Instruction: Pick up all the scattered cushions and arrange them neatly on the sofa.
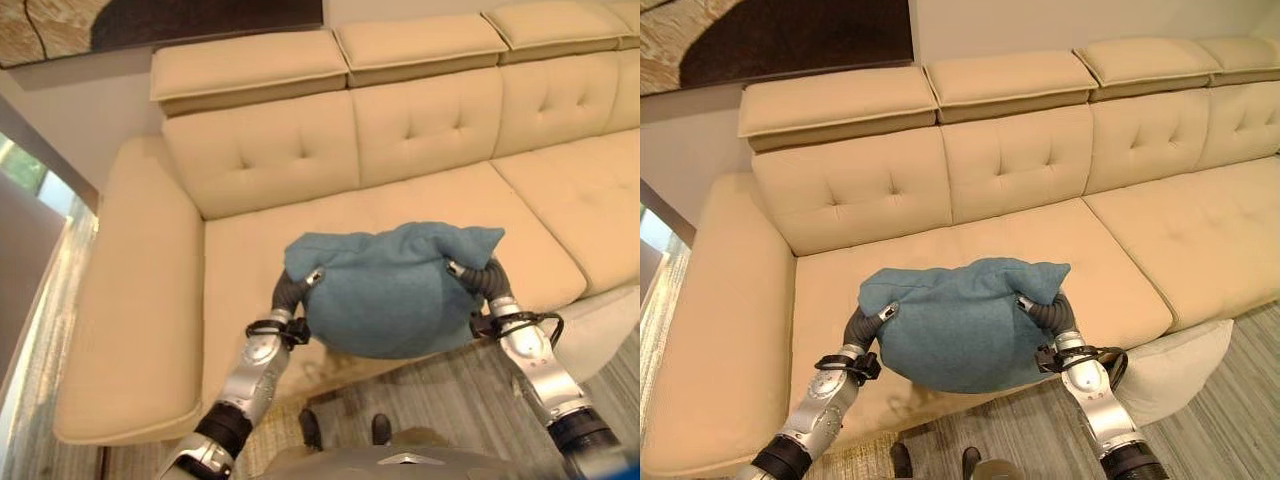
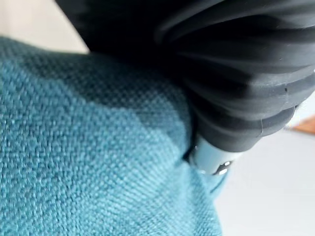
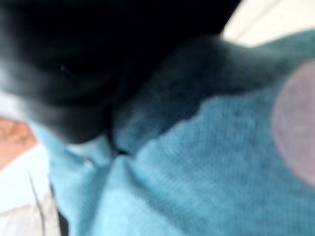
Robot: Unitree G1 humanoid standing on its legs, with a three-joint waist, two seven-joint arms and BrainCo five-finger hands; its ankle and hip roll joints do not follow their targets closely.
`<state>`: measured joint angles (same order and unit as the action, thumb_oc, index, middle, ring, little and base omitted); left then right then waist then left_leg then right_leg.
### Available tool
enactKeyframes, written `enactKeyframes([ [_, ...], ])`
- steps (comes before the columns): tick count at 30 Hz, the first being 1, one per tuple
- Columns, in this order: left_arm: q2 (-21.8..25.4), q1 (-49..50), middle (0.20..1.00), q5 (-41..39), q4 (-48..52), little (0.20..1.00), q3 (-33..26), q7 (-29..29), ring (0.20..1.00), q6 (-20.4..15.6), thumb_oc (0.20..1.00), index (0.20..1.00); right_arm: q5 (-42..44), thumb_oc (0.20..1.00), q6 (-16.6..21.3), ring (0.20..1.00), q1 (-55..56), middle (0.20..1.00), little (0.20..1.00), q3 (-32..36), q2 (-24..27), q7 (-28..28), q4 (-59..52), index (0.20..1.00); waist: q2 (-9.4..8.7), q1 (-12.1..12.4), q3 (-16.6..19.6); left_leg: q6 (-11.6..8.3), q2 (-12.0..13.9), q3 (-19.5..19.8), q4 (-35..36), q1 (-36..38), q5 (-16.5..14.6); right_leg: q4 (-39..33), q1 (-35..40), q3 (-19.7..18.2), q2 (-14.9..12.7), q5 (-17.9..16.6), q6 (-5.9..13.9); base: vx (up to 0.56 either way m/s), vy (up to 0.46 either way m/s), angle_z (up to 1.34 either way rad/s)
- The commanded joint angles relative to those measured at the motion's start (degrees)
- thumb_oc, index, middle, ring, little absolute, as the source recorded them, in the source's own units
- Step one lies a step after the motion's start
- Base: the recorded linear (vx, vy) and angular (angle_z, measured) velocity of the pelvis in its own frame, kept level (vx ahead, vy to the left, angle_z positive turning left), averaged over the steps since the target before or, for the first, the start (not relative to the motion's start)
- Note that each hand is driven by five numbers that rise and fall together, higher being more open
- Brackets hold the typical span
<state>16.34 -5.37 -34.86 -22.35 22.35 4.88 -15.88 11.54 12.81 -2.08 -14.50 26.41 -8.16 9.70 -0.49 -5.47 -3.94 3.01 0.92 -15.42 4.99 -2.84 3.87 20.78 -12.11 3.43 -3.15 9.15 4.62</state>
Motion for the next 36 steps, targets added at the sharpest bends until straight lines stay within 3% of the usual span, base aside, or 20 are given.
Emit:
enactKeyframes([
  [1,0.25,-0.42,0.200,0.79,8.62,0.200,-1.03,-3.91,0.200,-4.31,0.200,0.200,0.94,0.200,5.04,0.200,-3.88,0.200,0.200,-0.88,-4.58,2.29,-5.22,0.200,-2.68,1.24,2.17,-2.33,0.62,-0.80,-6.62,-1.39,-5.56,-6.07,3.67,-1.33,-6.73,-11.45,4.72,0.22,0.120,-0.44],
  [5,0.30,0.55,0.200,1.01,8.55,0.200,-1.74,-4.78,0.200,-4.27,0.200,0.200,1.23,0.200,5.13,0.200,-3.01,0.200,0.200,-0.19,-4.31,2.64,-5.28,0.200,-2.47,0.66,2.39,-2.49,-0.21,-0.05,-4.83,0.22,-5.90,-11.90,2.74,-1.71,-5.34,-10.89,4.64,0.15,0.014,0.07],
  [8,0.19,0.15,0.200,1.25,8.14,0.200,-2.25,-4.99,0.200,-4.09,0.200,0.200,1.19,0.200,5.06,0.200,-2.59,0.200,0.200,0.15,-4.40,2.60,-5.16,0.200,-2.77,0.02,1.83,-2.81,-1.05,1.37,-3.91,2.43,-6.96,-17.82,1.24,-1.10,-5.00,-12.47,5.22,0.16,-0.070,0.19],
  [13,0.11,0.27,0.200,2.32,8.22,0.200,-2.37,-4.70,0.200,-4.31,0.200,0.200,0.98,0.200,5.14,0.200,-1.85,0.200,0.200,0.33,-4.63,2.91,-5.96,0.200,-3.05,0.19,1.92,-3.02,-0.93,1.85,-3.65,3.21,-7.33,-17.27,1.68,-1.48,-4.56,-12.61,4.92,0.09,-0.101,0.18],
  [19,-0.12,-3.38,0.200,3.28,10.19,0.200,-2.80,-2.48,0.200,-5.49,0.200,0.200,0.44,0.200,5.87,0.200,-3.80,0.200,0.200,0.38,-3.07,2.11,-8.11,0.200,-3.13,0.52,3.02,-4.65,0.51,2.56,-3.96,2.37,-7.35,-20.07,3.63,1.19,-3.59,-11.49,3.72,0.08,-0.162,0.15],
  [24,-0.34,-12.13,0.200,4.17,10.59,0.200,-2.08,2.34,0.200,-6.68,0.200,0.200,0.71,0.200,6.17,0.200,-13.35,0.200,0.200,-1.53,-1.78,-1.00,-8.89,0.200,-2.89,0.85,3.30,-5.94,2.17,3.08,-3.87,1.42,-6.83,-21.49,4.24,3.03,-2.63,-10.46,2.73,0.03,-0.117,0.16],
  [29,-1.49,-25.17,0.200,4.43,6.69,0.200,-0.88,9.31,0.200,-8.14,0.200,0.200,2.41,0.200,6.44,0.200,-27.95,0.200,0.200,-5.54,-3.07,-5.38,-4.59,0.200,-2.77,1.52,0.56,-6.47,3.01,4.06,-3.81,-1.70,-5.86,-21.62,2.00,3.73,-2.11,-10.25,2.07,-0.09,-0.090,0.17],
  [36,-0.44,-46.47,0.200,1.87,-3.85,0.200,0.75,14.28,0.200,-10.22,0.200,0.200,4.04,0.200,7.60,0.200,-50.39,0.200,0.200,-9.12,-3.49,-11.06,7.21,0.200,-1.26,2.25,-2.75,-6.69,3.17,6.32,-3.54,-11.23,-2.90,-18.90,-8.39,3.20,-2.26,-11.39,1.73,-0.13,-0.024,0.13],
])
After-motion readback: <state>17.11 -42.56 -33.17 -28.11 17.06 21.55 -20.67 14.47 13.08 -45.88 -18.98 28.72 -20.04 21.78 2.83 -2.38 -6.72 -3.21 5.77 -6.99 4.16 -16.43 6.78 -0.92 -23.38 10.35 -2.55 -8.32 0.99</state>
